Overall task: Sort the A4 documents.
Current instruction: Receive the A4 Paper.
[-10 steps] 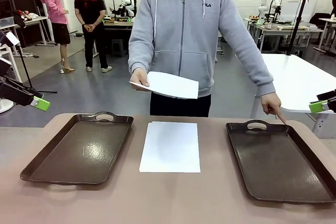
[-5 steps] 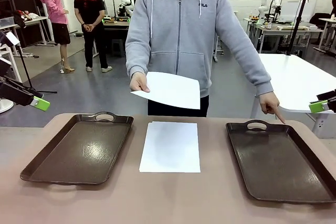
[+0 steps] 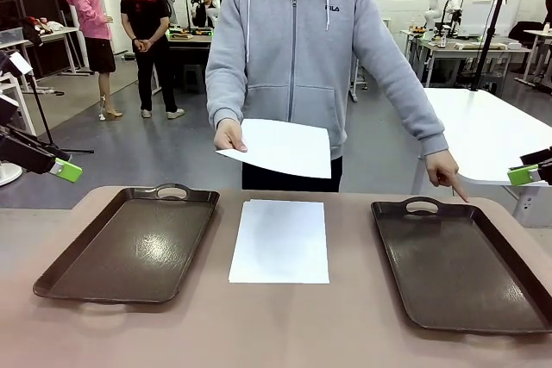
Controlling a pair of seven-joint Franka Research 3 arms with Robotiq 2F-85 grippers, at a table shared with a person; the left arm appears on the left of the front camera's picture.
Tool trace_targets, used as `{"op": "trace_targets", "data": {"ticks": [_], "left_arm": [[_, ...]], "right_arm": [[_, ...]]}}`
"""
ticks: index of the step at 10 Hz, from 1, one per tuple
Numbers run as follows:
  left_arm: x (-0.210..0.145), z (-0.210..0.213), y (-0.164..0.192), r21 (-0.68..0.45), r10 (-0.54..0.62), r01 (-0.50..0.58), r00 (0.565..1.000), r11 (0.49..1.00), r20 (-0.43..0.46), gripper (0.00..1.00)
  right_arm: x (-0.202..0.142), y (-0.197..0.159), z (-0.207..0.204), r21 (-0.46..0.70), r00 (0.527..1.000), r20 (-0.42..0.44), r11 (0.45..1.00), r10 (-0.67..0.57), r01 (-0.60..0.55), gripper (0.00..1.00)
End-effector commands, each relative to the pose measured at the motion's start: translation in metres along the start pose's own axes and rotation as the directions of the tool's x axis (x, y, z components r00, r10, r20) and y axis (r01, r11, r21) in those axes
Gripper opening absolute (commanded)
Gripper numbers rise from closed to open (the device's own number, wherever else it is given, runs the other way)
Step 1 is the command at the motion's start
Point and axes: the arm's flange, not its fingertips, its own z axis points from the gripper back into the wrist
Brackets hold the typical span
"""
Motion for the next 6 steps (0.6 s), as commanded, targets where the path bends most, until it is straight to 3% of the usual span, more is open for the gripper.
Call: {"op": "trace_targets", "data": {"ticks": [1, 6], "left_arm": [[-0.001, 0.000, 0.002, -0.012, -0.019, 0.019, 1.000, 1.000, 0.014, 1.00], [-0.001, 0.000, 0.002, -0.012, -0.019, 0.019, 1.000, 1.000, 0.014, 1.00]], "right_arm": [[0.017, 0.007, -0.008, 0.071, 0.999, -0.027, 0.996, -0.044, 0.046, 1.00], [0.091, 0.015, -0.072, 0.235, 0.967, -0.139, 0.942, -0.212, 0.240, 1.00]]}}
